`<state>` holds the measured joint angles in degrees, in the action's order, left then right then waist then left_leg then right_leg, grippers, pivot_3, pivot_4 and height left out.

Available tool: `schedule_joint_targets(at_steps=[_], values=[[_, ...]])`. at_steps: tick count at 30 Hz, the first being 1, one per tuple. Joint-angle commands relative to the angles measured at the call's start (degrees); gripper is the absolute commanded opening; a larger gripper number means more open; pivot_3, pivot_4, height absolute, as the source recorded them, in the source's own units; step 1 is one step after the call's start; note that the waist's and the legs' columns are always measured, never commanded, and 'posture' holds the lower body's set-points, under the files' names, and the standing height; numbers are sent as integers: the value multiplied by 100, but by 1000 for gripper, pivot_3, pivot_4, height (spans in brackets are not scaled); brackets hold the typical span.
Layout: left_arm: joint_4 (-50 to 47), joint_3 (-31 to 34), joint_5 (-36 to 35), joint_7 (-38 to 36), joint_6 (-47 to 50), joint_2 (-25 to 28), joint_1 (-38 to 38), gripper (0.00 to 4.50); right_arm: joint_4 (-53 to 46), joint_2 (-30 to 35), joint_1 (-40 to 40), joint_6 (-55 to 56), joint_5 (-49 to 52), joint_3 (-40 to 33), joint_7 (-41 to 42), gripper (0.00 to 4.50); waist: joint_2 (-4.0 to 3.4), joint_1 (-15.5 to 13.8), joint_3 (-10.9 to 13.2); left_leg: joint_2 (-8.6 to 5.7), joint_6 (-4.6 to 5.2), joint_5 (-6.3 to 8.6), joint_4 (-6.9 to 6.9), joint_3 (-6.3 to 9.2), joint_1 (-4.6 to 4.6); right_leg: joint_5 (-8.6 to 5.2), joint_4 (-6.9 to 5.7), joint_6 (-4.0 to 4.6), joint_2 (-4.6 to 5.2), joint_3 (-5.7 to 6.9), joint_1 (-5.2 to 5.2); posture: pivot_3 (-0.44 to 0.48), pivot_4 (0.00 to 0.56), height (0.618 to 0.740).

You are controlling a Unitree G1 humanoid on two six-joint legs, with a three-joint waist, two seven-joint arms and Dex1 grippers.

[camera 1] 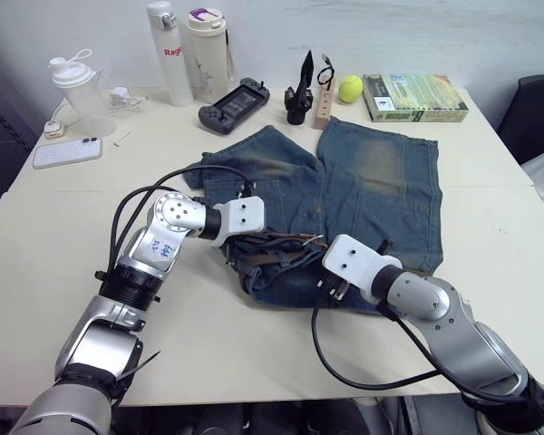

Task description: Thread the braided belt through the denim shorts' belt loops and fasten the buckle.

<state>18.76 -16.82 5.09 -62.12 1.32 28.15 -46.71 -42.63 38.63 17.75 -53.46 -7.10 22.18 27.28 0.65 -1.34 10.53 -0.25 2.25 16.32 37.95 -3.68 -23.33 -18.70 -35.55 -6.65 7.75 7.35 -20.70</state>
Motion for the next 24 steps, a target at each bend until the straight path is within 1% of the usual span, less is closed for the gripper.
schedule_joint_targets(at_steps=[1,13,15,17,20,24], values=[[177,-63,74,-26,-333,-25,-278,0,-104,43,60,239,-99,31,57,53,0,0,0,0,0,0,0,0,0,0,0,0,0,0,0,0,150,724],[1038,-364,206,-182,-1219,-470,-851,0,-70,-6,9,374,-226,86,169,53,0,0,0,0,1,-1,1,-3,-1,0,-1,0,0,1,-1,0,150,724],[1083,-392,154,-185,-1239,-647,-882,0,-66,-16,1,382,-254,99,180,53,0,2,0,0,1,-1,1,-3,0,0,-1,0,-1,1,-1,0,150,724],[1081,-409,105,-194,-1201,-807,-878,0,-75,-27,-9,381,-270,96,193,53,0,0,0,0,1,-1,1,-3,-1,0,-2,0,-1,1,-1,0,150,724],[990,-348,-73,-145,-831,-1155,-792,0,-91,-43,-23,363,-283,94,207,53,1,-1,0,0,2,-1,3,-3,-1,0,-2,0,0,1,0,0,150,724],[883,-230,-163,51,-314,-1469,-680,0,-171,-38,-95,214,-241,95,287,53,0,-2,0,0,3,-1,3,-2,-1,0,-3,0,-1,1,0,0,150,724]])
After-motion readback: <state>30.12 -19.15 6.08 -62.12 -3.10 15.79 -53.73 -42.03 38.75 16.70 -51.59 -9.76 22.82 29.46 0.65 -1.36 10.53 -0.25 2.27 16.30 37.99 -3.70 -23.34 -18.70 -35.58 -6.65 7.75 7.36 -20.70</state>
